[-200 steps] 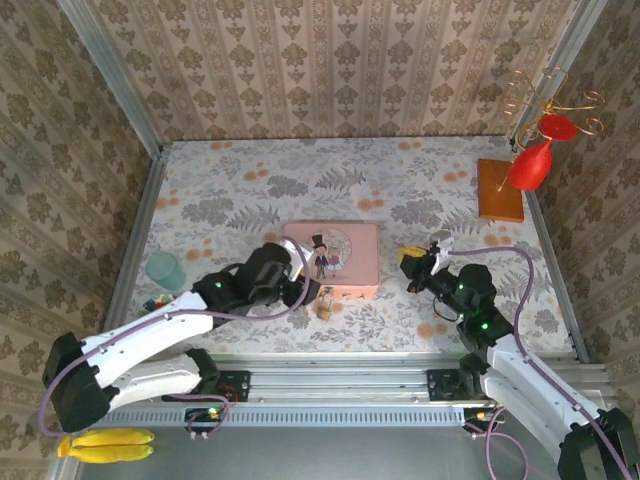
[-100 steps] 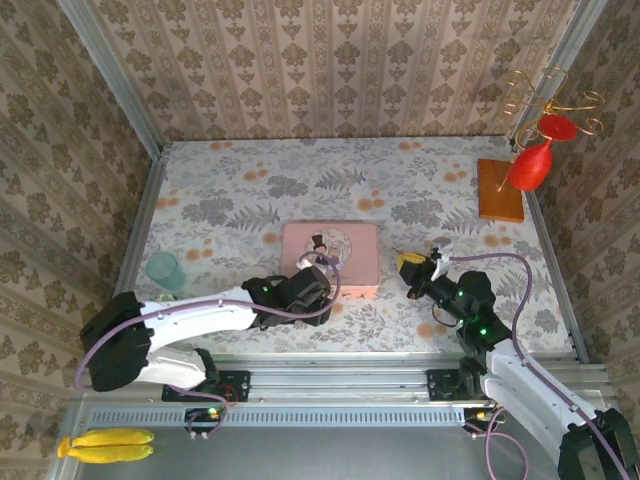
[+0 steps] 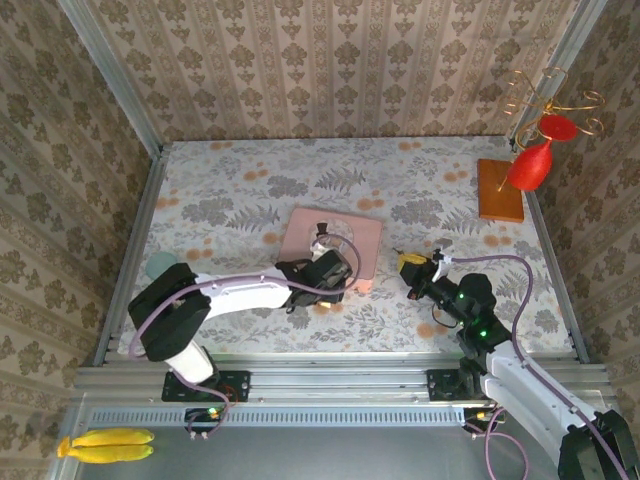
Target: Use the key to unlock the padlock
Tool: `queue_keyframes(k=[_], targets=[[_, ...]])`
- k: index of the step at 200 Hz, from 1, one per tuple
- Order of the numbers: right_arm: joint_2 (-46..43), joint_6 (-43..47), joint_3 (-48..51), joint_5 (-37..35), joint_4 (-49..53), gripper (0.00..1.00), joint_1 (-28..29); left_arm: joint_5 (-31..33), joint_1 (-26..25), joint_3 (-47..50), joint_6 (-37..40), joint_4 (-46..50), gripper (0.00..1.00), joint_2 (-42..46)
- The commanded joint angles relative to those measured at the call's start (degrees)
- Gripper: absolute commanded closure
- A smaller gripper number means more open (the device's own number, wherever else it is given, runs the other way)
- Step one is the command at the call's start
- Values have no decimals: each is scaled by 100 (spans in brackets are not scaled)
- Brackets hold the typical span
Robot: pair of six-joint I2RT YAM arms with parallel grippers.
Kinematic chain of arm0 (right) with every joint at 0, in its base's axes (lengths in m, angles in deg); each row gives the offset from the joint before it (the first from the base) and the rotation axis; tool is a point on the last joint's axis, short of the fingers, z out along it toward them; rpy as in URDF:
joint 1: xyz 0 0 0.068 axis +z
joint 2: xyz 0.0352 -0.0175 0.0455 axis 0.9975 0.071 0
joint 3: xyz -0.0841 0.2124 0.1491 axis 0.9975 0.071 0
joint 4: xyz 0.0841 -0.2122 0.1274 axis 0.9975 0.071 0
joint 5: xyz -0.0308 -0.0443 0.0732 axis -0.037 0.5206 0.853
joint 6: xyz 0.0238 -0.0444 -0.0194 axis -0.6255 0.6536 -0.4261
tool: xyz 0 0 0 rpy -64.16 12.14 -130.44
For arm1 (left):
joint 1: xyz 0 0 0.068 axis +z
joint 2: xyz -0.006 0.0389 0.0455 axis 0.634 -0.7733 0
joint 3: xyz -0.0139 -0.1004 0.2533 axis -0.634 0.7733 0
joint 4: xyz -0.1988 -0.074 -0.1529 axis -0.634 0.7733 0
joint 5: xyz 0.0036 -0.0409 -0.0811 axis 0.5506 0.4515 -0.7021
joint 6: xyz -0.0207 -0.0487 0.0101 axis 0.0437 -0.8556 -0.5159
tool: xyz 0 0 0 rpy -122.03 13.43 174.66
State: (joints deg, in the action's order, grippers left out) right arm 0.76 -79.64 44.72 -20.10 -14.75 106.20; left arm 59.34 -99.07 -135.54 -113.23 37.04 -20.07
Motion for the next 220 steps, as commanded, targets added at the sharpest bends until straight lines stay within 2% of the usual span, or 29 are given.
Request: queue_keyframes(k=[1,64,94,117,141,172,197,220], targets=[[-105,-13,40,-129,-70,100,-18,238,344,-276,104,-632,39,-212],[-49,62,31,-208,-66,100,-15,-183,1345,-1042,737,-1143,41,-1003],[-39,103,29,-243,-45,100,-15,-444,1546,-1172,855,-1289,40,-1073],[-110,94,30,-254,-27,100,-15,-885,1572,-1228,1172,-1001,39,-1034],[-284,95,118,-340,-59,100,-13,-1519,1815,-459,993,-1440,40,-614],[-307,87,165,-349,-116,100,-15,-1653,1890,318,950,-1901,40,-82],[-240,123,193,-374,-219,100,-6,-2124,2016,750,814,-2628,40,-90],[-255,96,209,-367,-187,100,3,-2380,2070,656,821,-2855,41,-311]])
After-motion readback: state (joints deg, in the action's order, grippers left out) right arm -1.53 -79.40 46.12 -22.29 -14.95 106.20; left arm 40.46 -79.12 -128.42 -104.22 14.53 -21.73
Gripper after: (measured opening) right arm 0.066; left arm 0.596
